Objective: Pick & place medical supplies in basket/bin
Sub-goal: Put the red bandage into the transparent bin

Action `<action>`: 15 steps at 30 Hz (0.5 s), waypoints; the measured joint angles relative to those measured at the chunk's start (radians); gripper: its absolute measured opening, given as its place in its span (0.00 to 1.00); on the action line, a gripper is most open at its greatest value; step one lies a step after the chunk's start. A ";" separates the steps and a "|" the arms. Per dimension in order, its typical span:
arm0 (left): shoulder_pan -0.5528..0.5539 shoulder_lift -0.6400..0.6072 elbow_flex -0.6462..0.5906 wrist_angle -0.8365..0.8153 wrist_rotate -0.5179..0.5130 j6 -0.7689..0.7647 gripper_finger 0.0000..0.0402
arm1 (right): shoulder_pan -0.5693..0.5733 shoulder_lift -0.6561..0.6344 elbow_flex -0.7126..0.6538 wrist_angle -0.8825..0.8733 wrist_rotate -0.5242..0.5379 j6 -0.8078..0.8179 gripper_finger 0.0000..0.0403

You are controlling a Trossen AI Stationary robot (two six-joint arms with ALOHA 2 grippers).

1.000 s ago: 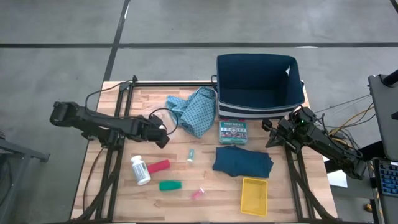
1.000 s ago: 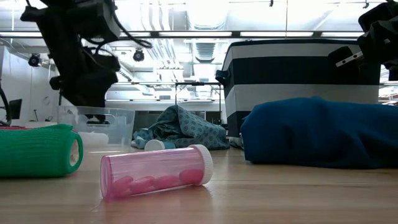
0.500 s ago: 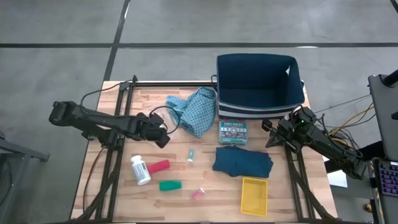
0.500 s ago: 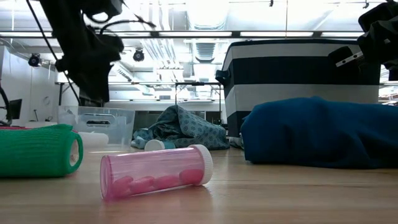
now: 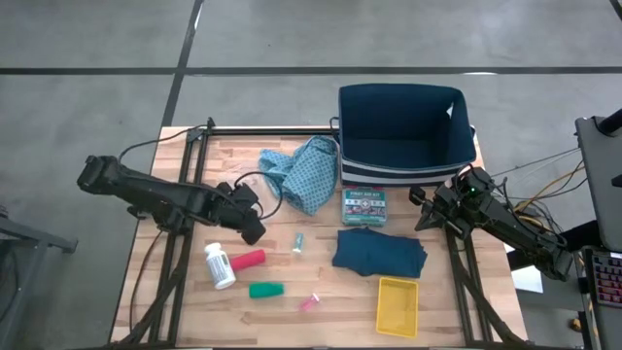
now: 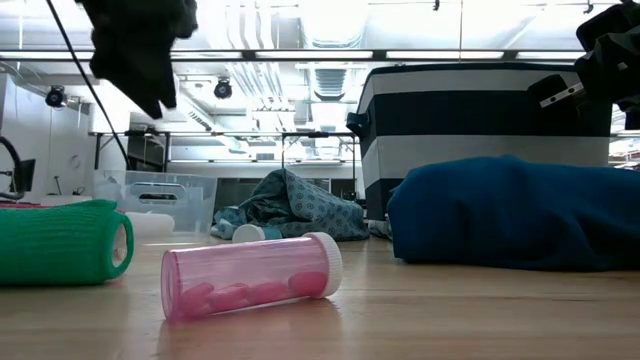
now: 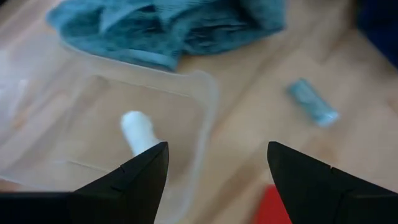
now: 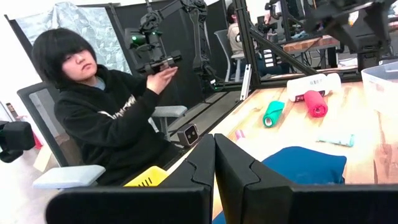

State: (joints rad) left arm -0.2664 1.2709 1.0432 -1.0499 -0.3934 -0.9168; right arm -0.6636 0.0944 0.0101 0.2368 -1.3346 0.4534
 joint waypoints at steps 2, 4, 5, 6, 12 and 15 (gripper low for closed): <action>-0.028 0.000 0.013 -0.001 0.014 -0.005 0.69 | 0.000 0.000 0.000 0.000 0.000 0.000 0.02; -0.058 0.000 0.020 0.001 0.025 -0.026 0.69 | 0.000 0.000 0.000 0.000 0.000 0.000 0.02; -0.073 0.000 0.020 0.002 0.030 -0.039 0.69 | 0.000 0.000 0.000 0.000 0.000 0.000 0.02; -0.089 0.000 0.020 0.001 0.038 -0.052 0.69 | 0.000 0.000 0.000 0.000 0.000 0.000 0.02; -0.189 0.003 0.019 0.000 0.066 -0.150 0.69 | 0.000 0.000 0.000 0.000 0.000 0.000 0.02; -0.229 0.003 0.018 0.000 0.066 -0.190 0.69 | 0.000 0.000 0.000 0.000 0.000 0.000 0.02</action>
State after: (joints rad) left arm -0.4955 1.2736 1.0616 -1.0504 -0.3275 -1.1066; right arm -0.6638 0.0943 0.0101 0.2370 -1.3342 0.4534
